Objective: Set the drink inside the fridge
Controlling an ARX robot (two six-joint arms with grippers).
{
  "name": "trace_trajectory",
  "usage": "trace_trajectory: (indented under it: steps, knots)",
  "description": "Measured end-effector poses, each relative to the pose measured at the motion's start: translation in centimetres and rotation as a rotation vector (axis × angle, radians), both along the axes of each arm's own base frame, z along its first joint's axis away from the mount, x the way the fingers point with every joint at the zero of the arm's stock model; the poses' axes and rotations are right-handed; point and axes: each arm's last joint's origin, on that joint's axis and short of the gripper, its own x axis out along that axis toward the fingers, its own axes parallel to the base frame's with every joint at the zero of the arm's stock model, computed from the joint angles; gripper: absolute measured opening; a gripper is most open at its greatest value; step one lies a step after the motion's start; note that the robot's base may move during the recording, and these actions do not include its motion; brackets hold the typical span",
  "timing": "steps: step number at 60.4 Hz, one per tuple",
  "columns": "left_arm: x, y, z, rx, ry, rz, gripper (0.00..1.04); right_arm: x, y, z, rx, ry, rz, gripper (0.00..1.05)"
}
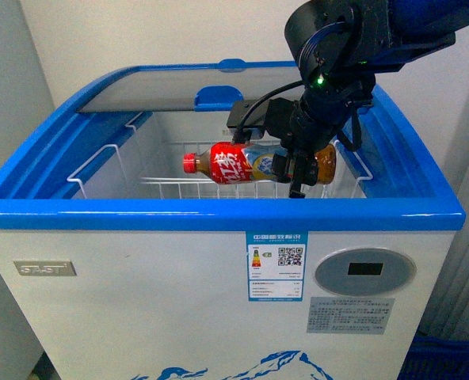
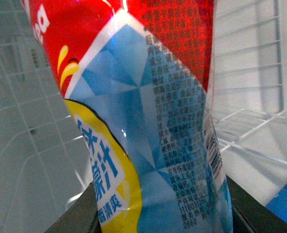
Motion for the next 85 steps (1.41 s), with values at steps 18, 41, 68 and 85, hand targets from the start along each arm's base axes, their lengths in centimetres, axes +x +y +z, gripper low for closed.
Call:
trace_trajectory:
  steps: [18,41,68,85]
  knots:
    - [-1.3,0.0,-0.4,0.000,0.021,0.000,0.03,-0.5,0.6,-0.8,0.000,-0.006,-0.028,0.70]
    - [-1.5,0.0,-0.3,0.000,0.006,0.000,0.03,-3.5,-0.6,7.7,0.244,0.012,0.008,0.97]
    - [-1.5,0.0,-0.3,0.000,0.006,0.000,0.03,-20.7,-11.9,19.6,0.763,-0.258,-0.685,0.97]
    - [-1.5,0.0,-0.3,0.000,0.006,0.000,0.03,-37.1,-14.7,17.1,1.085,-0.502,-0.680,0.78]
